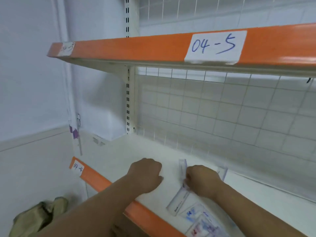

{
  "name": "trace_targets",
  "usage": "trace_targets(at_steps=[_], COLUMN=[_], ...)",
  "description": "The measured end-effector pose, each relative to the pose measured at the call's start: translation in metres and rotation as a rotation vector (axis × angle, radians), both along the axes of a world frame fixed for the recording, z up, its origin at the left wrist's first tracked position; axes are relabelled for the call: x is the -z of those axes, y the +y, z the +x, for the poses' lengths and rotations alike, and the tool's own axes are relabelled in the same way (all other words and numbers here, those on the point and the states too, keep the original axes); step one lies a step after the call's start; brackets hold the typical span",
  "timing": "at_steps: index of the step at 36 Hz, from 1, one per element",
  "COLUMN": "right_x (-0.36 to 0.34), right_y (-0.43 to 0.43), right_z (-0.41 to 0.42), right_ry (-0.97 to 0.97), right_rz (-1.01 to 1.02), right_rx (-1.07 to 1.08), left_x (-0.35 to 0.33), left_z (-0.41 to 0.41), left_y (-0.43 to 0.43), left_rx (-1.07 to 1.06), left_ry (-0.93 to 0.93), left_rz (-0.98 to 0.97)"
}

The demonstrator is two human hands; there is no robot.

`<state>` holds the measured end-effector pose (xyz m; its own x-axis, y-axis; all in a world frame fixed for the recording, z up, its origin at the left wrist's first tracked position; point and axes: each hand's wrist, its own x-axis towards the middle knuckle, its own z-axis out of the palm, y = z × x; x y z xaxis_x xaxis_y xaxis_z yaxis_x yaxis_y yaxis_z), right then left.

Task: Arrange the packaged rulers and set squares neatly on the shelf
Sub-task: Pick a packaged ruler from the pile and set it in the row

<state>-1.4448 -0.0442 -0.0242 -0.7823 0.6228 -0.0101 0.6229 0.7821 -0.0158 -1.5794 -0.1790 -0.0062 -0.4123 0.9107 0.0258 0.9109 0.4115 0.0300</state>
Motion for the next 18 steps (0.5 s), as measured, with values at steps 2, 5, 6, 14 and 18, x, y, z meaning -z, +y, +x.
trace_targets(at_steps=[2,5,6,14,18], right_x=[0.000,0.002,0.004,0.006,0.008], right_y=[-0.001,-0.003,-0.004,-0.005,0.001], right_z=[-0.011,-0.025,-0.028,-0.039,-0.044], right_ry=[0.002,-0.002,-0.017,-0.061,-0.056], right_rz=[-0.005,-0.012,-0.027,-0.170,-0.219], right_rx=[0.064,0.157,0.189,0.309,0.335], left_x=[-0.003,-0.002,-0.001,0.009,0.012], left_z=[-0.015,-0.034,-0.039,-0.063,-0.068], left_y=[0.002,0.005,0.007,0.019,0.022], left_rx=[0.018,0.049,0.060,0.167,0.212], left_ry=[0.007,0.024,0.029,0.018,0.020], left_rz=[0.011,-0.004,-0.012,-0.032,-0.036])
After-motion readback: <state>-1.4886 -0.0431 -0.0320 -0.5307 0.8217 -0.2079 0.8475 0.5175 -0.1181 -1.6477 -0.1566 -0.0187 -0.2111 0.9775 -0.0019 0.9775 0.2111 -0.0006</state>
